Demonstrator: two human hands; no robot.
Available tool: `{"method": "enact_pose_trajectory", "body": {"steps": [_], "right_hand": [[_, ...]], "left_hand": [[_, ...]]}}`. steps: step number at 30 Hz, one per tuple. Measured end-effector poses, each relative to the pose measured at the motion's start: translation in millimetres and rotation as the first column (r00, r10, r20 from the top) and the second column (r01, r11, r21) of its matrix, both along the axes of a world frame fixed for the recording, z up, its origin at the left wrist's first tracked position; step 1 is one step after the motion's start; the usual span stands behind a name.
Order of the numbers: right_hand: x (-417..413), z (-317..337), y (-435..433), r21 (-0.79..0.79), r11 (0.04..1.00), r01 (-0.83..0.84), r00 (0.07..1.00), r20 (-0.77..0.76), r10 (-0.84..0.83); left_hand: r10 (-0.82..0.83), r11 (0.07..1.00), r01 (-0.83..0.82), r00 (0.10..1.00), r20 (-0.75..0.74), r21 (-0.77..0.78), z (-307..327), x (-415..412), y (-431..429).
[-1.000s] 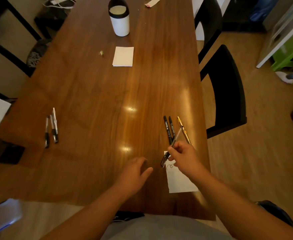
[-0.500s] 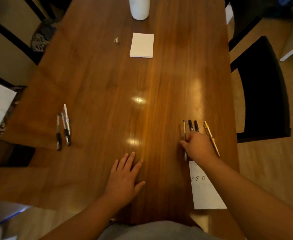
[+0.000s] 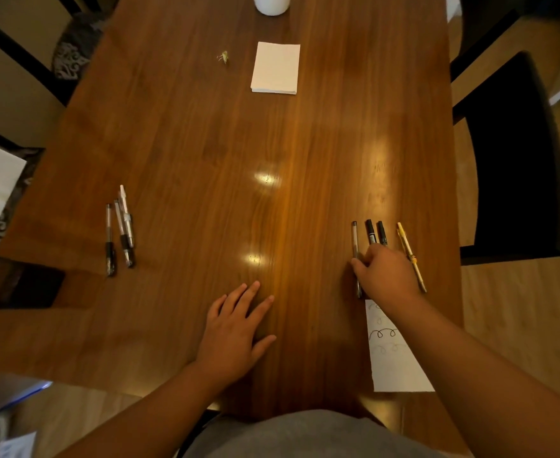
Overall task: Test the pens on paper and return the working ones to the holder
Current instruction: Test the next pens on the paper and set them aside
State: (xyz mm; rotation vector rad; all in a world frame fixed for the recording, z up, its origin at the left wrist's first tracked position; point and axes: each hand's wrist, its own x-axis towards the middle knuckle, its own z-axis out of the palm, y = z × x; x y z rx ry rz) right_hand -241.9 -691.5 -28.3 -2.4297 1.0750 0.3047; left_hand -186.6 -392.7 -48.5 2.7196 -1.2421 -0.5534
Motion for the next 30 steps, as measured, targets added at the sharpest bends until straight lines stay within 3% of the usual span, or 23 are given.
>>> {"method": "enact_pose_trajectory", "body": {"steps": [4,9,14,21,26,30], "right_hand": [[-17.6,11.1,12.2,0.019,0.999,-0.036,0.999,0.037,0.036],[-52.6,19.1,48.6,0.261,0.939,-0.226,0.974,0.036,0.224],[-82.6,25.5,89.9,0.386,0.847,-0.365,0.924,0.039,0.381],[-66.0,29.5,137.6,0.411,0.780,-0.471,0.850,-0.026,0.527],[-24.5,29.9,183.8,0.347,0.787,-0.511,0.826,-0.054,0.561],[13.3,29.9,226.7,0.344,0.823,-0.451,0.862,-0.072,0.502]], "left_hand": [[0.059,0.998,-0.059,0.997,-0.046,-0.010,4.7,-5.1,-4.6],[0.198,0.971,-0.223,0.952,-0.232,-0.086,16.6,-17.4,3.6],[0.424,0.864,-0.500,0.782,-0.458,-0.054,33.6,-45.3,44.5],[0.608,0.697,-0.717,0.588,-0.533,0.003,44.3,-67.1,132.4],[0.600,0.724,-0.690,0.624,-0.500,0.007,40.2,-28.4,187.1],[0.511,0.794,-0.607,0.694,-0.507,-0.030,36.2,23.4,216.1]]}}
